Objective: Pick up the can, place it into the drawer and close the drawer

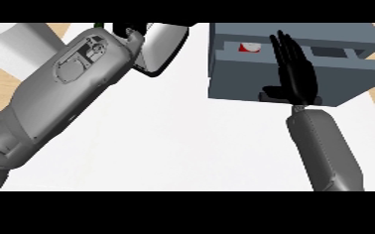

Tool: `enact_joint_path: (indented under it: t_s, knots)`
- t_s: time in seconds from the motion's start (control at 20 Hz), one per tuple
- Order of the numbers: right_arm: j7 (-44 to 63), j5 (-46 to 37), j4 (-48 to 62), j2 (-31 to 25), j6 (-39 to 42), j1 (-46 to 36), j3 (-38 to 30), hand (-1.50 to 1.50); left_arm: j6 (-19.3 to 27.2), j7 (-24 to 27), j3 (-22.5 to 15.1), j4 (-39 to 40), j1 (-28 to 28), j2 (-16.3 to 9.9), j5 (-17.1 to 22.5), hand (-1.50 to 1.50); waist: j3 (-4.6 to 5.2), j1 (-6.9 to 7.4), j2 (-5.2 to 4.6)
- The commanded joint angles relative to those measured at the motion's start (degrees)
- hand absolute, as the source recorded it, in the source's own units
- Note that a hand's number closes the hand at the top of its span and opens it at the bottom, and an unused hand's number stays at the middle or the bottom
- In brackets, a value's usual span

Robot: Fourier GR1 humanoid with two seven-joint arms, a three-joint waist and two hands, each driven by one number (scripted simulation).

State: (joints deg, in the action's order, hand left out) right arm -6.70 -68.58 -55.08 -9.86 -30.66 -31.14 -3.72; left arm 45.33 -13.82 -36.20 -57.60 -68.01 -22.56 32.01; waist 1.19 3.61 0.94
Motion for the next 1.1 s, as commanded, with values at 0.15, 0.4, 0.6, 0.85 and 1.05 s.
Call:
enact_joint_path:
  t_s: [0.15,0.4,0.6,0.85,1.05]
  knots:
    - [-1.07,0.94,15.66,0.84,-5.99,-8.51,-4.21,-1.5,0.86,-3.19,-0.56,-7.55,4.59,-3.46,-1.59,-1.5,-1.32,0.57,-1.44]
    - [0.17,0.21,22.75,-0.19,-7.92,-16.41,-6.47,-1.5,0.37,-1.87,-0.75,-10.57,10.24,-4.04,-2.26,-1.5,-1.29,1.01,-1.92]
    - [1.22,-1.41,30.0,-1.19,-9.76,-22.97,-7.58,-1.5,0.01,-1.86,0.63,-14.27,12.34,-5.45,-2.31,-1.5,-1.29,1.91,-2.18]
    - [0.6,-1.51,35.19,-1.01,-12.81,-27.61,-8.67,-1.5,0.07,-1.68,0.53,-15.63,14.18,-5.82,-4.19,-1.5,-1.32,1.45,-2.42]
    - [1.36,-1.53,38.28,-2.56,-12.09,-30.3,-9.67,-1.5,-1.26,-2.66,1.12,-18.76,15.66,-7.67,-3.81,-1.5,-1.34,2.6,-2.75]
